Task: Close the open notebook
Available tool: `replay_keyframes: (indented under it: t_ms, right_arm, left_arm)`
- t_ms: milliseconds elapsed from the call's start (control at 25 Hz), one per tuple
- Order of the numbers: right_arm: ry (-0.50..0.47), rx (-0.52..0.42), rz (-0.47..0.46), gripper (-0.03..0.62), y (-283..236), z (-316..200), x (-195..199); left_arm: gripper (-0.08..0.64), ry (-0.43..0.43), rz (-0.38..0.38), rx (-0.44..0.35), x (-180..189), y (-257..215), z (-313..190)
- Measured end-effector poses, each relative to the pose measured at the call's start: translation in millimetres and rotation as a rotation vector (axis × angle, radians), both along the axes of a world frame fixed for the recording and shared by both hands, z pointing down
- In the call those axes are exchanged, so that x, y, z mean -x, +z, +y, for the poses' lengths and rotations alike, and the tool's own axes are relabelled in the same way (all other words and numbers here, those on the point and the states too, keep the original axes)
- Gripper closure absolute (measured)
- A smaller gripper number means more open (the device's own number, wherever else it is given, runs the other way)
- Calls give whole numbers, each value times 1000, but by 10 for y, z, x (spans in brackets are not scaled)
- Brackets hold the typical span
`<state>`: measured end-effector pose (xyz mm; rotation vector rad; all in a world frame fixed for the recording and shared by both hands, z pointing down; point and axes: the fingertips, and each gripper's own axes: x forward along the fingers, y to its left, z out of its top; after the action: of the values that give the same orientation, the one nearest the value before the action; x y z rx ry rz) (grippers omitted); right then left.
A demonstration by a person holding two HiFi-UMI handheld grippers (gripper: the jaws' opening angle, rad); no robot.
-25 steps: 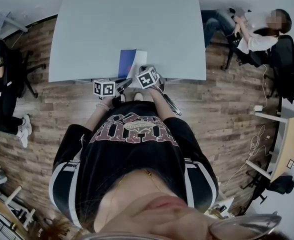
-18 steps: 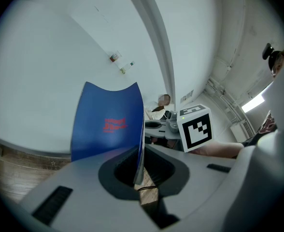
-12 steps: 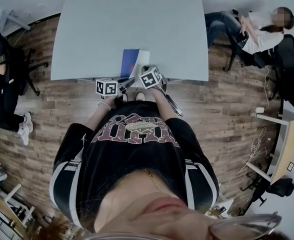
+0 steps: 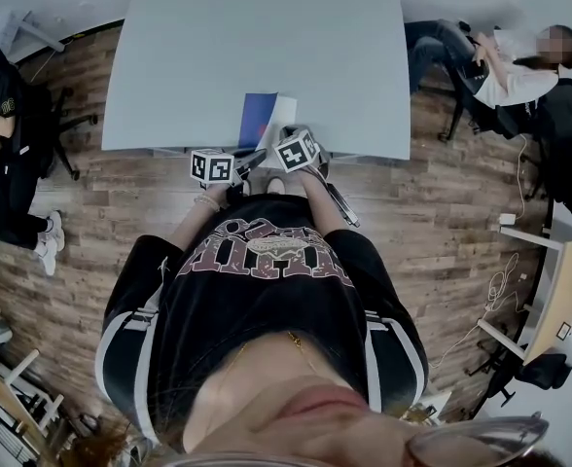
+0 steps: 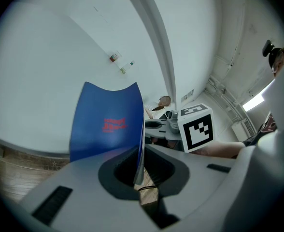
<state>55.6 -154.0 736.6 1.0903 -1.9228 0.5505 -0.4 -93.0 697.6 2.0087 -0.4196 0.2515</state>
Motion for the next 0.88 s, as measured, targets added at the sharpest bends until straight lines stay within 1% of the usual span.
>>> replay_keyframes:
  t_ms: [320,440,560,680,880]
  right_arm:
    - [-3,4,-7,572,-5,-27,9]
    - [-4,7,-11,572,-5,-20,17]
    - [-20,9,0,572,4,-11,16]
    - [-36,-1,16,572,11,-20,25]
    - [-34,-4,19,572,9,-5,31]
  left_arm:
    - [506,16,-10,-1,-9,-16,-17]
    - [506,10,-2,1,6,6,-22]
    - [506,0,10,9,-13,-3,-15]
    - [506,6,-13,8,-7,47,-25]
    - [506,9,-5,7,-16,16,-8]
